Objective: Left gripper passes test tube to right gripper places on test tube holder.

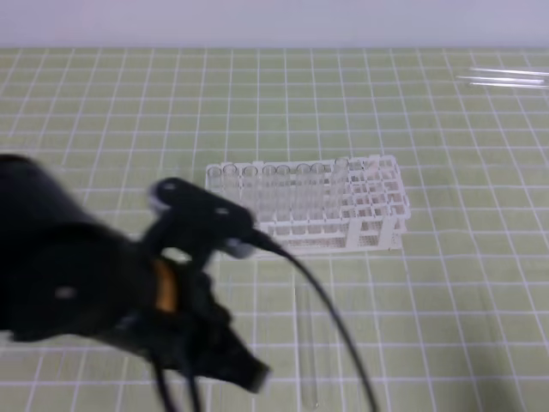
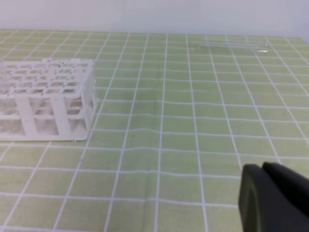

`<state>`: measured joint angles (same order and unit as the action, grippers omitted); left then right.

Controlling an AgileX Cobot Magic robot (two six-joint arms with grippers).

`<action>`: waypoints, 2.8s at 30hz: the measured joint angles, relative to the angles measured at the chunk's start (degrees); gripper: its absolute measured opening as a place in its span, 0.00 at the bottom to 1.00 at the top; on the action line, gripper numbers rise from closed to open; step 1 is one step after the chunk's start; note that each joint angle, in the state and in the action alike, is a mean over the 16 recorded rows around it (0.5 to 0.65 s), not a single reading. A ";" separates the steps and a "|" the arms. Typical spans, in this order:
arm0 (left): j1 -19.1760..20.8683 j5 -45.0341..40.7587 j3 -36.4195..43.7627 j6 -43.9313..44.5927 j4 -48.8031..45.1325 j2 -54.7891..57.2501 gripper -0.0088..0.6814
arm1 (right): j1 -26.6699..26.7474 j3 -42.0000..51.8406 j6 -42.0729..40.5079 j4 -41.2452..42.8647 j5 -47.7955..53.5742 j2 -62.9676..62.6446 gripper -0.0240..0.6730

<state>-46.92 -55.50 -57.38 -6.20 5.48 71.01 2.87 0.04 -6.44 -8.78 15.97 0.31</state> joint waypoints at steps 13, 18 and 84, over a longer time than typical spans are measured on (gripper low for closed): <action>-10.44 4.87 -10.27 -11.73 -1.21 19.78 0.02 | 0.00 0.00 0.00 0.00 0.00 0.00 0.01; -10.52 2.17 -13.13 -16.22 -0.42 25.41 0.08 | 0.00 0.00 0.00 0.00 0.00 0.00 0.01; -14.28 2.94 -15.19 -33.87 -19.48 30.01 0.06 | 0.00 0.00 0.00 0.00 0.00 0.00 0.01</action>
<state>-61.20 -52.56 -72.57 -40.08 -14.00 101.02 2.87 0.04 -6.44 -8.78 15.97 0.31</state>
